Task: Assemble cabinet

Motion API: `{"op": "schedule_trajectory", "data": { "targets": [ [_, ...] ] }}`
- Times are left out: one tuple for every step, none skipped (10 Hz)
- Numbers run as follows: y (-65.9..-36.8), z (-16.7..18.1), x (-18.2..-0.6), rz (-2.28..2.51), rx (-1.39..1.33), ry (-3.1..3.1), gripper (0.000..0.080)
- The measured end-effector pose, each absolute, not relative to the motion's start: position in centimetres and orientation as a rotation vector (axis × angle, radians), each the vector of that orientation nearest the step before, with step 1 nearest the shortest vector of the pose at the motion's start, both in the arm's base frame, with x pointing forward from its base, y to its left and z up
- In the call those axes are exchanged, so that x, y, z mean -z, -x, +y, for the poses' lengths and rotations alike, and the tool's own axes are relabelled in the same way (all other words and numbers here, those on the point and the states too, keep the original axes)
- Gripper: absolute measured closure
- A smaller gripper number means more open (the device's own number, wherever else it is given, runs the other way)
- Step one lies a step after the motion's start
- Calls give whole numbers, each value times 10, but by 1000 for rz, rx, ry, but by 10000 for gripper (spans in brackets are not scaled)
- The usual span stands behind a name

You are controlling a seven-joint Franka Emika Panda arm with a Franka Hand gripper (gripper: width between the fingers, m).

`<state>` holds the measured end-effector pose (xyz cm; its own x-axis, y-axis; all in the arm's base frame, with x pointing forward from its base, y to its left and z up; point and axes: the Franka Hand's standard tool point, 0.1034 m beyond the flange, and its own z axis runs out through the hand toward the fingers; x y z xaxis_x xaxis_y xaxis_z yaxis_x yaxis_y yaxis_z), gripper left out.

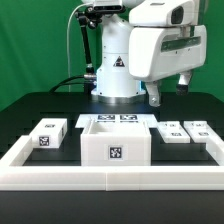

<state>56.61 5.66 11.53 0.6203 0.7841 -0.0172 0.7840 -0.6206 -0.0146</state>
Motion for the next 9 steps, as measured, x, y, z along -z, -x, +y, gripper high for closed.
{"op": "schedule_trajectory", "data": {
  "targets": [
    [-566, 57, -115, -1366, -34, 2823, 3],
    [-566, 57, -115, -1366, -35, 2823, 3],
    [-566, 57, -115, -1366, -35, 2822, 3],
    [-566, 57, -114, -1408, -19, 2806, 3],
    [-557, 56, -110, -1553, 33, 2741, 3],
    [-541, 52, -104, -1697, 48, 2661, 3],
    [-534, 43, -98, -1826, 52, 2578, 3],
    [-529, 30, -92, -1883, 48, 2537, 3],
    [-527, 20, -90, -1856, 40, 2553, 3]
  ]
}}
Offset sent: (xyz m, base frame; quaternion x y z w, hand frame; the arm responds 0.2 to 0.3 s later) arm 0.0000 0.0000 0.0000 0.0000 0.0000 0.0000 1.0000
